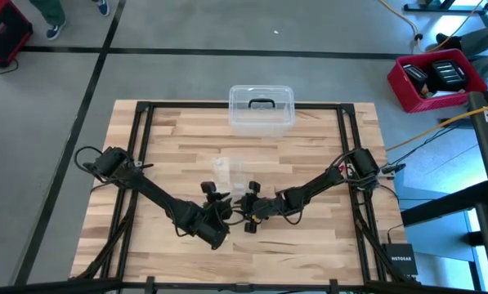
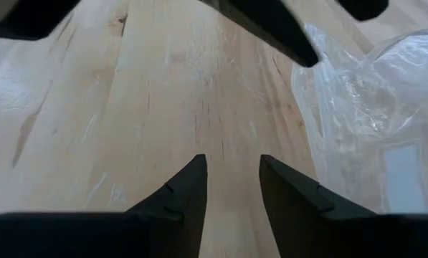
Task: Roll bandage
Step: Put the red bandage into the transparent zip bag
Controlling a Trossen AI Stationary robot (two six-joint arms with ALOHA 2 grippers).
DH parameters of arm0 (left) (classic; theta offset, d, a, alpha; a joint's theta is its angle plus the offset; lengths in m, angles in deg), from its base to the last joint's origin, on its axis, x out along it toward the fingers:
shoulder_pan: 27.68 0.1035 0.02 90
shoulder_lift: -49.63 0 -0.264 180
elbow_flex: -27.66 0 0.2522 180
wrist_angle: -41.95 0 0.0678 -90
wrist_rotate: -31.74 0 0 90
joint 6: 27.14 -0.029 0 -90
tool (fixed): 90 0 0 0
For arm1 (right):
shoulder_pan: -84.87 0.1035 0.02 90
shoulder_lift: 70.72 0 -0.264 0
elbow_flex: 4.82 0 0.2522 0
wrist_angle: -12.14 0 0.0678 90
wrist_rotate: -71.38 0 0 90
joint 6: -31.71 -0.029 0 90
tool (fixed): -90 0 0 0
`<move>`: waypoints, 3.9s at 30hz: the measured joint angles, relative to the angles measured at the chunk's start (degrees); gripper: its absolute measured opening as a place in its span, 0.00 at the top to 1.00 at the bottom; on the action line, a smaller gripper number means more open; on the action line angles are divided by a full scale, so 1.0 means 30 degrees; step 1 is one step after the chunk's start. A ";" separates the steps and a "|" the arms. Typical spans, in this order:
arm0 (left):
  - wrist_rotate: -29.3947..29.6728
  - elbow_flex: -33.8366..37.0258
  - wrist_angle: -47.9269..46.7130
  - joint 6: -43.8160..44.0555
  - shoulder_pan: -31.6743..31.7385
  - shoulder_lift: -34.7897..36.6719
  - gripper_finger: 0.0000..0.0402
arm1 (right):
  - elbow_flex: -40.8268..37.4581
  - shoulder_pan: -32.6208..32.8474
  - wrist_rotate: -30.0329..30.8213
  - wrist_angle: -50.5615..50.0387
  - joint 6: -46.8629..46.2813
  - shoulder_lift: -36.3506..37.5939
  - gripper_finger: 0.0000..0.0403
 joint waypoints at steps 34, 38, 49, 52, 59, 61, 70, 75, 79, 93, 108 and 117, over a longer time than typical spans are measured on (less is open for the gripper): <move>-0.0551 0.3120 0.3046 -0.4469 0.3072 -0.0823 0.60 | 0.0029 0.0000 -0.0146 0.0164 -0.0007 -0.0248 0.67; -0.0738 0.3264 0.3675 -0.4844 0.3680 -0.0823 0.75 | 0.0029 0.0000 -0.0146 0.0160 0.0000 -0.0248 0.67; -0.1009 0.2931 0.3519 -0.1159 0.3054 -0.0067 0.99 | -0.0036 0.0381 0.0504 -0.1908 0.2302 0.1564 0.67; -0.1007 0.2435 0.2689 0.0196 0.2380 0.0493 1.00 | 0.0005 0.0647 0.0887 -0.2343 0.3029 0.3290 0.67; -0.2427 0.1270 0.1806 0.2005 0.1098 0.1836 1.00 | 0.0027 0.1589 0.0654 -0.2687 0.5720 0.5918 0.67; -0.2859 0.0962 0.1689 0.2313 0.0890 0.1880 1.00 | 0.0029 0.1811 0.0310 -0.2718 0.6493 0.6257 0.67; -0.4172 0.0193 0.1845 0.2797 0.1084 0.2025 1.00 | 0.2100 0.2583 -0.0044 -0.7259 0.9896 0.6628 0.66; -0.4452 0.0182 0.1892 0.3155 0.1307 0.2025 1.00 | 0.3563 0.2736 0.0554 -1.0563 1.0055 0.6375 0.59; -0.4648 0.0182 0.2126 0.3133 0.1300 0.2025 1.00 | 0.4140 0.2418 0.1189 -1.2073 1.0177 0.5709 0.51; -0.4772 0.0189 0.2714 0.3446 0.1285 0.2011 1.00 | 0.4182 0.1341 0.1735 -1.2495 1.1164 0.3691 0.50; 0.0267 0.0182 0.2896 0.3790 0.0192 0.2958 1.00 | 0.4225 0.1377 0.0336 -1.3169 0.8309 0.2469 0.59; 0.1452 0.0182 0.2780 0.4217 -0.0216 0.2530 1.00 | 0.4198 0.1377 0.0010 -1.2902 0.8116 0.2463 0.59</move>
